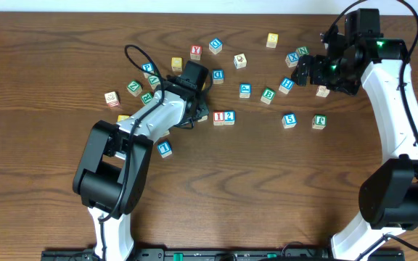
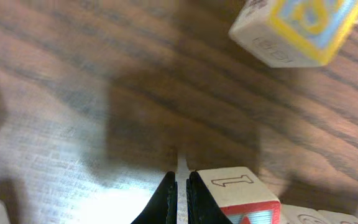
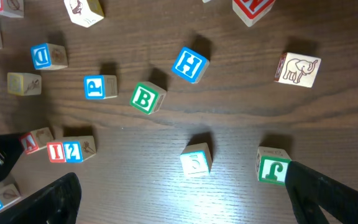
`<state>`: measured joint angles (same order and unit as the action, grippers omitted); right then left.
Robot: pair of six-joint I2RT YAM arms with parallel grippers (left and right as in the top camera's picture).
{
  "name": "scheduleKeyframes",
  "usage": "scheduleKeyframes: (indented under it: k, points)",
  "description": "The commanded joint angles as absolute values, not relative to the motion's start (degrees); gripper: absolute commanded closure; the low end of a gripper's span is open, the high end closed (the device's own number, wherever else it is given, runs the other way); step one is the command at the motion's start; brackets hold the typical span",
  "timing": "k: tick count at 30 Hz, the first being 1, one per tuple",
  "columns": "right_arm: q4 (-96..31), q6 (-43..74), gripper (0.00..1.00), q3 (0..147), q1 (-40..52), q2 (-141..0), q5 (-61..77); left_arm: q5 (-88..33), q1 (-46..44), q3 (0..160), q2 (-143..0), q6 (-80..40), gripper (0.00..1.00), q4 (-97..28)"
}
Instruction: Spell out AI2
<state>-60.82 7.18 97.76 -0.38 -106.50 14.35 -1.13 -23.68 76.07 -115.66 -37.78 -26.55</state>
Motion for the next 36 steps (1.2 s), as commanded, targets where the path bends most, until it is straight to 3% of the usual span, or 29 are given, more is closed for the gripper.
scheduleKeyframes:
  k: [1, 36]
  points:
    - [-60.90, 6.79, 0.01, 98.45, 0.05, -105.43, 14.50, -0.36, -23.44, 75.92, -115.72, -32.56, 0.92, -26.20]
    - [-60.90, 6.76, 0.01, 98.45, 0.05, -105.43, 14.50, -0.78, -26.50, 75.92, -115.72, -30.20, 0.92, -23.64]
